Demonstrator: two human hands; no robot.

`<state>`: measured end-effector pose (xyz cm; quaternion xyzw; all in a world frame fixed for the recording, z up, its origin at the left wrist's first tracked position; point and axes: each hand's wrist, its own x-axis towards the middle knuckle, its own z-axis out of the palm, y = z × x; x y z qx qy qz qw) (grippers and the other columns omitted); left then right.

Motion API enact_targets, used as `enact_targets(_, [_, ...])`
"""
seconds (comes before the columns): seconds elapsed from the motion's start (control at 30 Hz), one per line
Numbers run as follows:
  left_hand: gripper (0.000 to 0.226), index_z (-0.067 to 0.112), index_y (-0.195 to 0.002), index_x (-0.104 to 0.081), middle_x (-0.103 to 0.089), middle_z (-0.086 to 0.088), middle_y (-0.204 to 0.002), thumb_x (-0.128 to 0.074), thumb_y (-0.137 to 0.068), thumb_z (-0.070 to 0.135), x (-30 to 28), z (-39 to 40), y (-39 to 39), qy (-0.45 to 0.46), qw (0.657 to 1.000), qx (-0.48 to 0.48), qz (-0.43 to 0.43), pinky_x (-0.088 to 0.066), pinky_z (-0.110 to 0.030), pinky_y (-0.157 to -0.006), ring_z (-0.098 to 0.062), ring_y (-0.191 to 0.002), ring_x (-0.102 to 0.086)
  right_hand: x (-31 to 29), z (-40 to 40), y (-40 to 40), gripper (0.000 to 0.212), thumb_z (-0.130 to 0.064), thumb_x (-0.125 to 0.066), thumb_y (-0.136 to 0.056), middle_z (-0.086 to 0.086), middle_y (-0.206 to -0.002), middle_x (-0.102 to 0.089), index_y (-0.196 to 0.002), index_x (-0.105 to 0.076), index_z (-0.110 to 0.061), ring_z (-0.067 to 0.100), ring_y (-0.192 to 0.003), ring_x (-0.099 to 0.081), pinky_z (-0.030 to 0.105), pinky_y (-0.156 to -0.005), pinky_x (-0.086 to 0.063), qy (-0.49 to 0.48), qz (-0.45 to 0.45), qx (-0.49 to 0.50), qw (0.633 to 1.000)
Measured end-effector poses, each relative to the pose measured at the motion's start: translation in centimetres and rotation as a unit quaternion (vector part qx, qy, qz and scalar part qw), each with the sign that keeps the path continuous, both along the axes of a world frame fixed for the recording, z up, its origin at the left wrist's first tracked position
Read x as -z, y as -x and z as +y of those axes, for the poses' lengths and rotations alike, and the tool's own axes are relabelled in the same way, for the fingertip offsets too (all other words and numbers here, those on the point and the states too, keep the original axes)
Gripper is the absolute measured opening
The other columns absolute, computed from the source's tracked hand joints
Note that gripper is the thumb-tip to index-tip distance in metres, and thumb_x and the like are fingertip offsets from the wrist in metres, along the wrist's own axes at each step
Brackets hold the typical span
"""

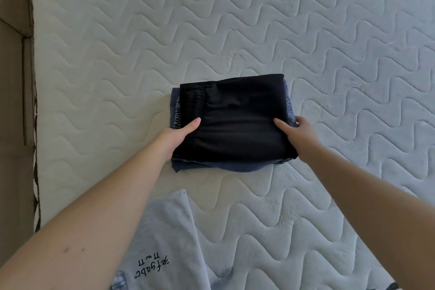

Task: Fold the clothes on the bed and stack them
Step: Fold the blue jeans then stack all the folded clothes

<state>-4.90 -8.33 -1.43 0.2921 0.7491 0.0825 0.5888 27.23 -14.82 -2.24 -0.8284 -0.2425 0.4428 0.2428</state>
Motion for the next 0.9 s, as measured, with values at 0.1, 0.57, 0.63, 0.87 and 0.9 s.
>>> enact_targets(0.1, [0.090,0.026,-0.090,-0.063,-0.072,0.006,-0.082,-0.083,-0.021,0.079,0.2,0.6,0.3,0.029,0.998,0.032,-0.049,-0.049,-0.027,-0.060,-0.013,-0.079,-0.066,0.2,0.5,-0.5,0.086,-0.069,-0.079,-0.053,-0.002,-0.110,-0.065,-0.122,-0.056,-0.024,0.023,-0.100,-0.064,0.043,-0.089,-0.056,0.000,0.043,-0.025,0.999])
enact_targets(0.57, [0.055,0.038,-0.105,-0.064,-0.074,0.016,-0.099,-0.088,-0.057,0.052,-5.4,-2.6,1.3,-0.127,0.978,0.003,-0.162,-0.054,-0.024,-0.070,-0.004,-0.087,-0.071,-5.7,-1.0,-0.1,0.034,-0.057,-0.073,-0.071,-0.014,-0.103,-0.068,-0.101,-0.059,-0.047,0.013,-0.096,-0.066,0.043,-0.086,-0.057,-0.180,0.040,-0.071,0.980])
enact_targets(0.63, [0.062,0.039,-0.110,-0.062,-0.073,0.016,-0.104,-0.087,-0.056,0.055,-7.3,-4.1,2.8,-0.146,0.975,0.001,-0.166,-0.053,-0.027,-0.078,-0.005,-0.092,-0.071,-7.4,-2.0,1.0,0.032,-0.056,-0.073,-0.072,-0.016,-0.102,-0.069,-0.100,-0.060,-0.049,0.011,-0.096,-0.067,0.041,-0.085,-0.057,-0.197,0.048,-0.083,0.976])
enact_targets(0.87, [0.064,0.043,-0.109,-0.061,-0.072,0.018,-0.105,-0.087,-0.052,0.059,-12.6,-15.1,10.6,-0.166,0.975,-0.060,-0.132,-0.054,-0.032,-0.083,-0.005,-0.094,-0.070,-11.9,-9.0,8.9,0.026,-0.038,-0.074,-0.081,-0.016,-0.099,-0.071,-0.104,-0.062,-0.044,0.004,-0.091,-0.069,0.017,-0.068,-0.054,-0.226,0.123,-0.130,0.958])
enact_targets(0.9, [0.065,0.044,-0.109,-0.061,-0.072,0.017,-0.105,-0.087,-0.051,0.060,-13.1,-17.1,11.7,-0.163,0.975,-0.077,-0.128,-0.054,-0.032,-0.082,-0.005,-0.094,-0.070,-12.3,-10.1,10.0,0.027,-0.037,-0.073,-0.082,-0.017,-0.100,-0.071,-0.106,-0.062,-0.042,0.004,-0.092,-0.069,0.019,-0.070,-0.055,-0.219,0.129,-0.140,0.957])
